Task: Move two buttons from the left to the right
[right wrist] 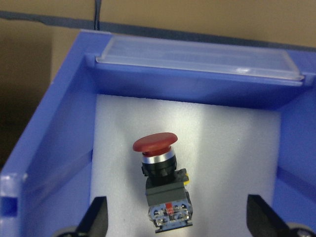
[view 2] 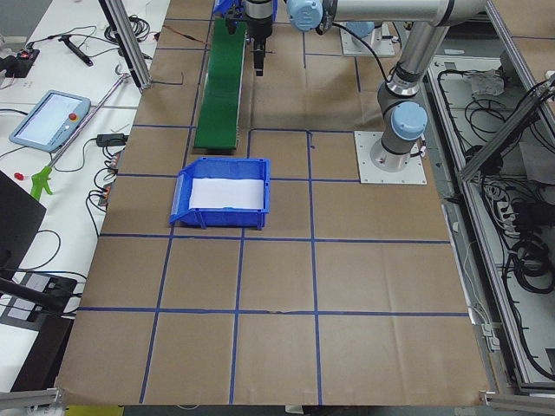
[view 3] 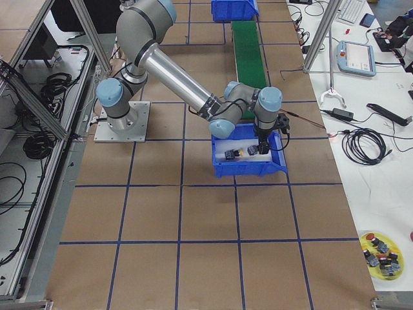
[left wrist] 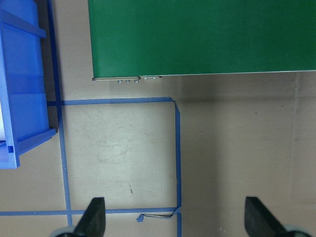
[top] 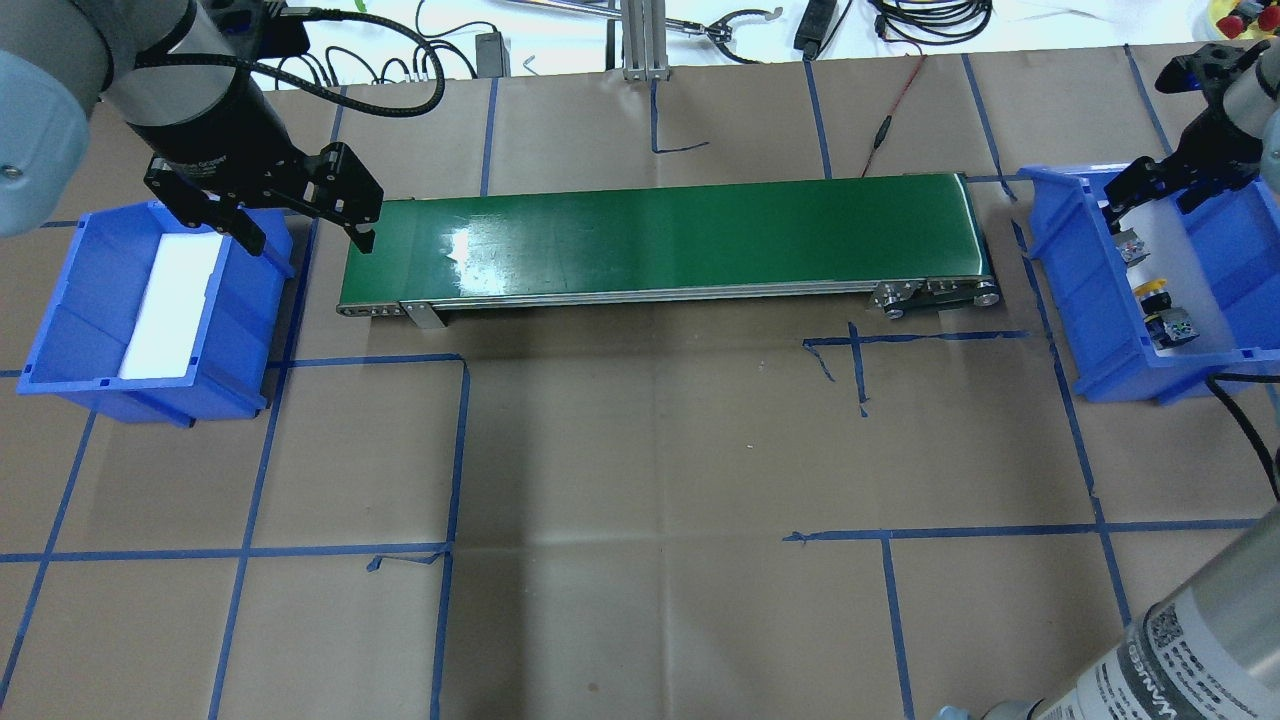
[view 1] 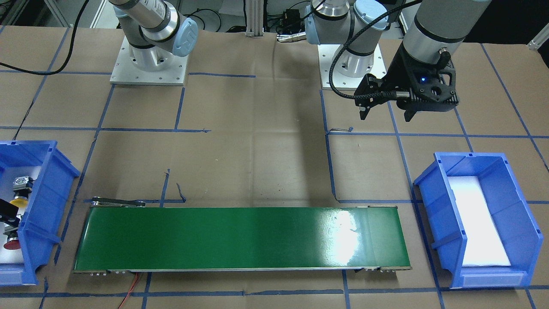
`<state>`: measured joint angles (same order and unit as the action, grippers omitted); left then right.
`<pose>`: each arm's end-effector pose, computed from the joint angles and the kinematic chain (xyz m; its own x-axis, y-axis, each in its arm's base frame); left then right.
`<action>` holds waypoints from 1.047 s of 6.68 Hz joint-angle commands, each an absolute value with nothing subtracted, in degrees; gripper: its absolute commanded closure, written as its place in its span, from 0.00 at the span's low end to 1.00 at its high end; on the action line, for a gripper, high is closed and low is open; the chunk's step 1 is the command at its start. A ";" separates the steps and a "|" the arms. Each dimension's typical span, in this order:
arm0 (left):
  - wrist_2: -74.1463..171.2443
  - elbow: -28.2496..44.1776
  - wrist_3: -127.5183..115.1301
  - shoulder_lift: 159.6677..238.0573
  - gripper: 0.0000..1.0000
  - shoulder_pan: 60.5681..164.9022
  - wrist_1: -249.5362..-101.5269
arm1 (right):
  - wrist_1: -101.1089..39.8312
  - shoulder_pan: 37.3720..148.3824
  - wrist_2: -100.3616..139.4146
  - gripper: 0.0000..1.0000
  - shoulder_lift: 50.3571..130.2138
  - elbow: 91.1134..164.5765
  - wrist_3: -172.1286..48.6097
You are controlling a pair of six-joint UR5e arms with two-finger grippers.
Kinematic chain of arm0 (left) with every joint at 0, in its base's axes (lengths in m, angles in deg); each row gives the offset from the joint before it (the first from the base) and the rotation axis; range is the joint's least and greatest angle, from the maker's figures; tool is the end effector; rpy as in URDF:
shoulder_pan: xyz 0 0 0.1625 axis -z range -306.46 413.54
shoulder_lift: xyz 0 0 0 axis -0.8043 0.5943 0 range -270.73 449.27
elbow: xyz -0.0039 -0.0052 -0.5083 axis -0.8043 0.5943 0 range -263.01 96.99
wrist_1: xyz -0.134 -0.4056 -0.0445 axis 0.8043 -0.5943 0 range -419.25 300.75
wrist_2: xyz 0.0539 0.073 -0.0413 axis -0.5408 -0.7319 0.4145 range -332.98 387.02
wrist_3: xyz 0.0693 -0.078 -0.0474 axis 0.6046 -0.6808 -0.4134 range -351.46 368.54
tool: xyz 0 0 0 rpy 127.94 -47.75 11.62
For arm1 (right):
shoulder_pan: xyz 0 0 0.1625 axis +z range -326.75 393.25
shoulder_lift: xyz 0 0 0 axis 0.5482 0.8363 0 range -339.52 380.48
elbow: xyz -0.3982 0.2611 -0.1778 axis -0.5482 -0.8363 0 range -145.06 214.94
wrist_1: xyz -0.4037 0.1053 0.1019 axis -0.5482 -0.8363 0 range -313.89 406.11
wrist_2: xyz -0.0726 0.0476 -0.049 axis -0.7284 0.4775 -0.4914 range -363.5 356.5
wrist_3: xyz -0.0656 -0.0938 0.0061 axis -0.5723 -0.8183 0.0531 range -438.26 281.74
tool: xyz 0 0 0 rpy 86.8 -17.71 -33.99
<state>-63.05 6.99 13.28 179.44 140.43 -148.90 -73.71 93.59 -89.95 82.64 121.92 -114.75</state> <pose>-0.1052 -0.5164 0.5554 -0.9996 0.0285 -0.0014 0.0285 0.9996 -0.0031 -0.2329 -0.6926 0.3352 -0.9926 -0.1216 0.0024 -0.1211 0.9869 -0.1067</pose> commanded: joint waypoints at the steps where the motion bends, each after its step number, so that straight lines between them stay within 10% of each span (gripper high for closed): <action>1: -63.07 6.99 13.28 179.44 0.00 140.46 -148.90 | -69.59 93.63 -89.81 0.00 89.17 121.51 -114.91; 7: -62.98 6.91 13.28 179.44 0.00 140.46 -148.90 | -46.62 110.98 -89.97 0.00 108.35 122.12 -106.56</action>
<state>-62.99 6.91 13.28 179.44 140.39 -148.90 -48.90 105.62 -89.43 106.10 122.03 -112.74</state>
